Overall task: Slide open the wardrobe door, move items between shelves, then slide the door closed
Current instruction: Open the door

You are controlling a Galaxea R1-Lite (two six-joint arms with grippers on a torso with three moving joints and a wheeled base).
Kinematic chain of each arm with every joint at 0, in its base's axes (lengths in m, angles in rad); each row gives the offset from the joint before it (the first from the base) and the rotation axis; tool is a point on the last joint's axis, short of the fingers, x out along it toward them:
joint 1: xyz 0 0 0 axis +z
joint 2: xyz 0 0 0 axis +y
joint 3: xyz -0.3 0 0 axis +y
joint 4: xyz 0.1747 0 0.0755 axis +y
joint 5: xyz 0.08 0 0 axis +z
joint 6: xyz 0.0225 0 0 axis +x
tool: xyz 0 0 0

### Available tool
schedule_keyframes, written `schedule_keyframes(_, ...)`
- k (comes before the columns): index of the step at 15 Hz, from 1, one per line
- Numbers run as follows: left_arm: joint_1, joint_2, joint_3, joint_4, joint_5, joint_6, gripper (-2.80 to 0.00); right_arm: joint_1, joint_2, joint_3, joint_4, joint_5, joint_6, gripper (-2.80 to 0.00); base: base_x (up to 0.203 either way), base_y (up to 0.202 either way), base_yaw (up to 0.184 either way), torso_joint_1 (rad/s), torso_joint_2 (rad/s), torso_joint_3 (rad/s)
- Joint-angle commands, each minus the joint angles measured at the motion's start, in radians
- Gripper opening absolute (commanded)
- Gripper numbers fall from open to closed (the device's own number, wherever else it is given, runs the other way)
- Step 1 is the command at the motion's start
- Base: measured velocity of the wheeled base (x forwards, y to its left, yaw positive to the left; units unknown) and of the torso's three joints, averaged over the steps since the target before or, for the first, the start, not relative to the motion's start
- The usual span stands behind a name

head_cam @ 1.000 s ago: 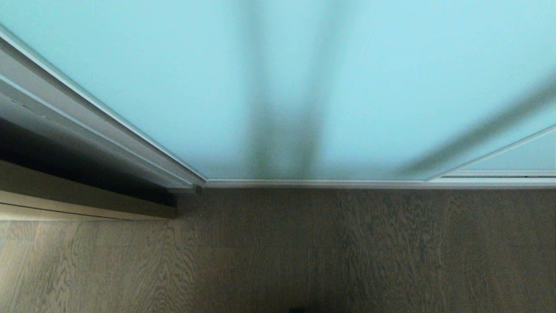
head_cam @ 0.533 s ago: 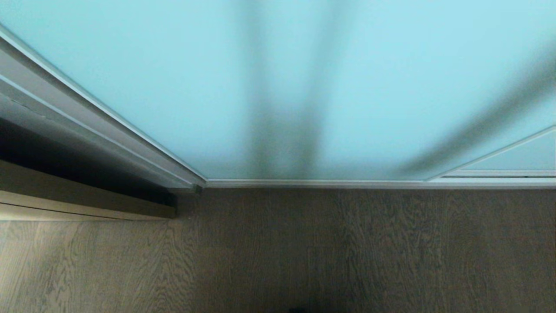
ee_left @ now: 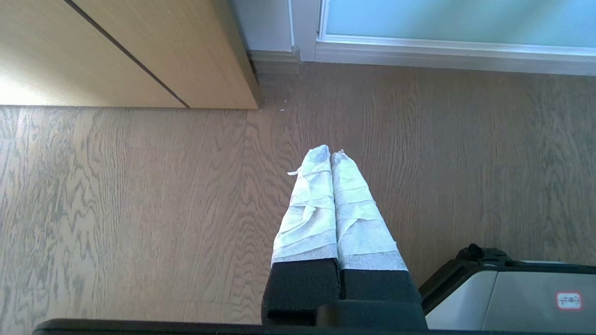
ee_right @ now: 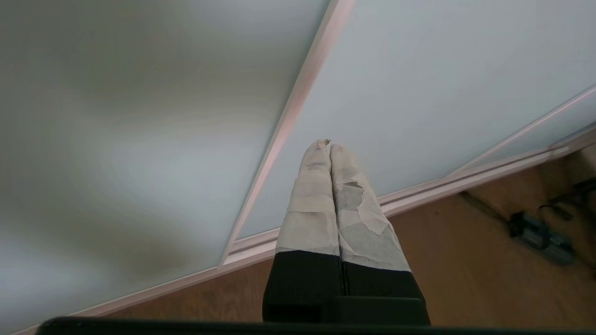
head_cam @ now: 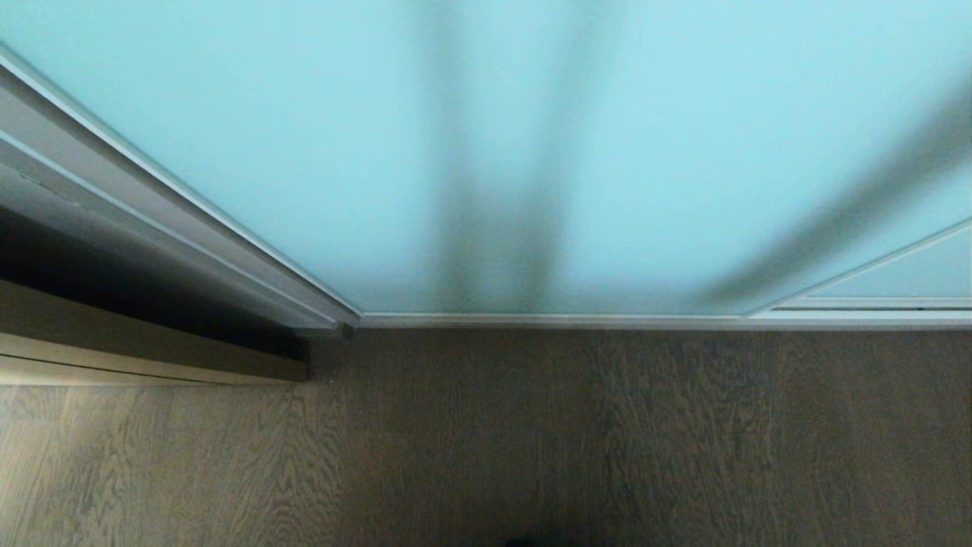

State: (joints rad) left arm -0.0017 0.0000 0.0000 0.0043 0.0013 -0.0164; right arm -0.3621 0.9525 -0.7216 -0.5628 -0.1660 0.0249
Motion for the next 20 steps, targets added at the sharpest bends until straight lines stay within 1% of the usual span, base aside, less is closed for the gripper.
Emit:
schedule_keyframes(1,0.000,0.000,0.002,0.000,0.000,0.000,-2.80,0.000,0.030,-0.012,-0.003,0.000,0.017,-2.80,0.000,0.000,0.000,0.000,0.00,0.000)
schedule_keyframes(5,0.000,0.000,0.002,0.000,0.000,0.000,-2.80,0.000,0.043,-0.030,-0.003,0.020,0.021,-2.80,0.000,0.000,0.000,0.000,0.00,0.000)
schedule_keyframes(8,0.000,0.000,0.002,0.000,0.000,0.000,-2.80,-0.007,0.069,-0.035,-0.008,0.020,0.050,-2.80,0.000,0.000,0.000,0.000,0.00,0.000)
schedule_keyframes(12,0.000,0.001,0.002,0.000,0.000,0.000,-2.80,-0.067,0.138,-0.067,-0.071,0.026,0.072,-2.80,0.000,0.000,0.000,0.000,0.00,0.000)
schedule_keyframes(14,0.000,0.000,0.002,0.000,0.000,0.000,-2.80,-0.079,0.171,-0.079,-0.109,0.028,0.072,-2.80,0.000,0.000,0.000,0.000,0.00,0.000)
schedule_keyframes(17,0.000,0.001,0.001,0.000,0.000,0.000,-2.80,-0.084,0.193,-0.100,-0.112,0.028,0.073,-2.80,0.000,0.000,0.000,0.000,0.00,0.000)
schedule_keyframes(20,0.000,0.001,0.002,0.000,0.000,0.000,-2.80,-0.113,0.218,-0.108,-0.117,0.028,0.076,-2.80,0.000,0.000,0.000,0.000,0.00,0.000)
